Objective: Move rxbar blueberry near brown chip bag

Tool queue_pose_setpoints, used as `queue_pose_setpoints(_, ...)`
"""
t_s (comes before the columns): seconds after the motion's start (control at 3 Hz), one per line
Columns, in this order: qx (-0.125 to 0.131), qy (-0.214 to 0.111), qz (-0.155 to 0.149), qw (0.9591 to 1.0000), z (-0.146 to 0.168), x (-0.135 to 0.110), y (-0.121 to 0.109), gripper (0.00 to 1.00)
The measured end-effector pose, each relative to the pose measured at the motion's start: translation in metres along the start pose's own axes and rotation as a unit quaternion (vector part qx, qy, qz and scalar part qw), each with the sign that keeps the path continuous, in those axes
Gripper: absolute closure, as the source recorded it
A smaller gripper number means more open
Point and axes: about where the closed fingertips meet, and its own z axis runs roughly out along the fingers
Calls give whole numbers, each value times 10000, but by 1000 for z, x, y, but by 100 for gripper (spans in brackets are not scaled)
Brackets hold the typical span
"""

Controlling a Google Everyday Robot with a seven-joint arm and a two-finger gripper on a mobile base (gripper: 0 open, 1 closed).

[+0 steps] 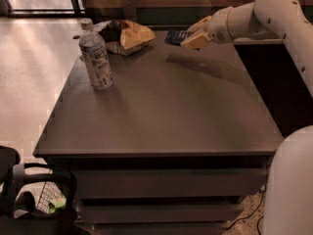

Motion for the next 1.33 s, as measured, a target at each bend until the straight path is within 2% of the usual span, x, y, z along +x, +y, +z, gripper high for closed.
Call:
queue_pose_setpoints(0.33,-44,-76,-62,9999,42,-11,9,100)
queue_pose_setpoints(0.67,4,-22,-101,9999,64,-14,11,100)
queue_pose_setpoints(1.0,-25,-32,-98,9999,66,-14,13,82)
queue_pose_setpoints(1.33,-51,-35,-95,9999,69,-14,15,58)
